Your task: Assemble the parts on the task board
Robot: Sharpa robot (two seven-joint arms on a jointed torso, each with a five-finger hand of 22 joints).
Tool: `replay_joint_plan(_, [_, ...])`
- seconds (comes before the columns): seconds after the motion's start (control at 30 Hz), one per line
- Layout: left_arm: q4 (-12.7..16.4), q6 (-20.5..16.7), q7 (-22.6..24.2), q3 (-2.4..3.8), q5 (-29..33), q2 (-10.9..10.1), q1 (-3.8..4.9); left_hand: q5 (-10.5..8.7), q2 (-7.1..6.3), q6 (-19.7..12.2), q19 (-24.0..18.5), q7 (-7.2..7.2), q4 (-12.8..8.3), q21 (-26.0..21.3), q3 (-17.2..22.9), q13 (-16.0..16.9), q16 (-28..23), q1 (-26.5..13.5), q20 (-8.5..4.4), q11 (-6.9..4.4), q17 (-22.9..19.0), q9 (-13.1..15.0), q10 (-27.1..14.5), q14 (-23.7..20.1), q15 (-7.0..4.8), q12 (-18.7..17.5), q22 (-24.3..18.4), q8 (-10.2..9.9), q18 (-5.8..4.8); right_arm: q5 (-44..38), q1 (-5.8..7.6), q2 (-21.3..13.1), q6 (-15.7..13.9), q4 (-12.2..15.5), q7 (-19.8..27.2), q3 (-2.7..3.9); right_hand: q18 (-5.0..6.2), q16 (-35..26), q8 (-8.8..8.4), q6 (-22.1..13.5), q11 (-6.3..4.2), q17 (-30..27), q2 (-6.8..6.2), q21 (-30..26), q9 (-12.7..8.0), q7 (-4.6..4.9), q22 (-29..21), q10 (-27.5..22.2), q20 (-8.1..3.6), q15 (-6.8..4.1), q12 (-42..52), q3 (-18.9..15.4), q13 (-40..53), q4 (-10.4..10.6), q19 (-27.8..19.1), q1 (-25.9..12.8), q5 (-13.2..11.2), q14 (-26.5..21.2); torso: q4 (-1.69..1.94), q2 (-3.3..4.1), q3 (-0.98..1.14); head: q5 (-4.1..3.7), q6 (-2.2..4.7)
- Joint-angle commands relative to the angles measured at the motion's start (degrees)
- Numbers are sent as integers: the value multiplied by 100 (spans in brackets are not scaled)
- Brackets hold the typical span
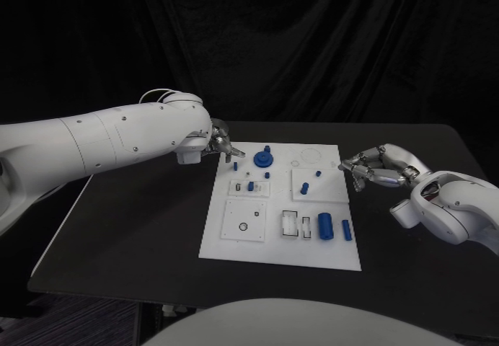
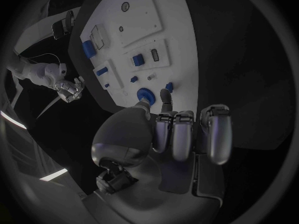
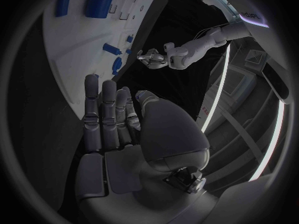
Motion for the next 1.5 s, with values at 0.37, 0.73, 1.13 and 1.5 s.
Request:
replay_joint_plan(0.37, [-296,-9,58,3,-305,154,-224,22,-17,-62,97,9,-48,61,-2,1509,15,75,38,41,1509,2,595,595,50,20,731,-45,-27,-18,-17,-22,10,46,-34,4,105,-6,25,3,3,-13,42,-40,9,-37,-6,0,3,-3,34,-6,-10,-10,38,29,45,-44,5,0,6,-76,1])
replay_joint_plan(0.73, [-351,-100,67,4,-322,183,-268,15,-42,-61,100,16,-13,59,-36,1509,15,34,40,47,1509,-4,595,595,53,20,730,-65,-27,-18,-27,-15,36,32,-60,4,105,-3,27,1,4,-17,43,-42,9,-35,-6,2,2,-3,36,-8,-13,-4,41,25,47,-43,-11,20,-6,-39,1])
replay_joint_plan(1.13, [-446,-190,213,4,-323,248,-273,7,-65,-121,46,37,21,-12,-70,1509,15,6,51,66,1509,-17,595,595,69,20,650,-124,-2,-18,-38,8,88,11,-106,4,105,-3,27,1,4,-17,43,-42,9,-35,-6,2,2,-3,36,-8,-13,-4,41,25,47,-43,-7,9,4,-33,1])
replay_joint_plan(1.5, [-605,-306,363,4,-323,334,-307,88,-65,-210,2,71,-26,-72,-49,1509,15,91,78,98,1509,-30,595,595,99,20,596,-207,15,-18,-53,36,123,-18,-101,4,105,0,28,-3,5,-23,44,-46,8,-33,-7,4,1,-4,40,-12,-18,1,45,20,46,-41,-13,4,0,-31,1])
